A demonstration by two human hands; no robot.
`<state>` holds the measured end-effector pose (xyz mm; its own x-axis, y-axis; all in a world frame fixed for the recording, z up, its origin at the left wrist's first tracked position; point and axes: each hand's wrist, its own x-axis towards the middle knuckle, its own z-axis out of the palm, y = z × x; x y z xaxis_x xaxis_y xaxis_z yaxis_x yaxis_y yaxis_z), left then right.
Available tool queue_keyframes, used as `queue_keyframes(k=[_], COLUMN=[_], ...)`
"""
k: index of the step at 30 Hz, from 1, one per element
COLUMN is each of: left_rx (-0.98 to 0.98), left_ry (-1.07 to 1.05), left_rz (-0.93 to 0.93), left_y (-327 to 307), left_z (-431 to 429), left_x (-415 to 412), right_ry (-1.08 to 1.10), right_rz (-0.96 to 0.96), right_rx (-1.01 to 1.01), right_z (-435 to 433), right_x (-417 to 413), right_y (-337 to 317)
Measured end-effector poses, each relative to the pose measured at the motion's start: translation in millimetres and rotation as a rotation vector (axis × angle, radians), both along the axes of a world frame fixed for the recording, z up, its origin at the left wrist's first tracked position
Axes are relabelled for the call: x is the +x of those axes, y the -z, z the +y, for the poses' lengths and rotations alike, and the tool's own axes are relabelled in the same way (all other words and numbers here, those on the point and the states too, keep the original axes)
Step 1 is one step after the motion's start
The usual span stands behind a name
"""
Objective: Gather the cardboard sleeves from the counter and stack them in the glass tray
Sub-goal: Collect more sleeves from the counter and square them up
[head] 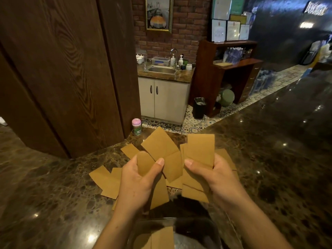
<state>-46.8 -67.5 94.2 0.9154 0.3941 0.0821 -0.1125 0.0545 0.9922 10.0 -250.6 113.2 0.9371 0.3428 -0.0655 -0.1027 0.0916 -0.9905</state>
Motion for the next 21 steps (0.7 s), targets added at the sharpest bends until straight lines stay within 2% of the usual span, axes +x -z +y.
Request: queue_keyframes(k=[3, 7, 10, 15, 21], left_rx=[0.053, 0.082, 0.066, -0.291, -0.207], left_ry=[0.159, 0.317, 0.301, 0.368, 0.214], left_rz=[0.089, 0.130, 0.133, 0.161, 0.093], left_y=[-2.5, -7.5, -5.8, -4.1, -4.1], left_z=[11.3, 10.1, 6.9, 8.6, 12.3], left_x=[0.0, 1.2, 4.5, 2.8, 3.8], right_ry=[-0.111, -0.248, -0.212, -0.005, -0.023], right_rz=[-0.069, -0.005, 0.058, 0.145, 0.172], right_rx=[-0.050, -0.092, -0.053, 0.119, 0.220], right_z=[-16.5, -15.4, -8.6, -4.7, -10.7], right_x=[20.0, 32.2, 28.4, 21.9, 12.4], right_y=[-12.0, -16.4, -7.0, 4.0, -1.0])
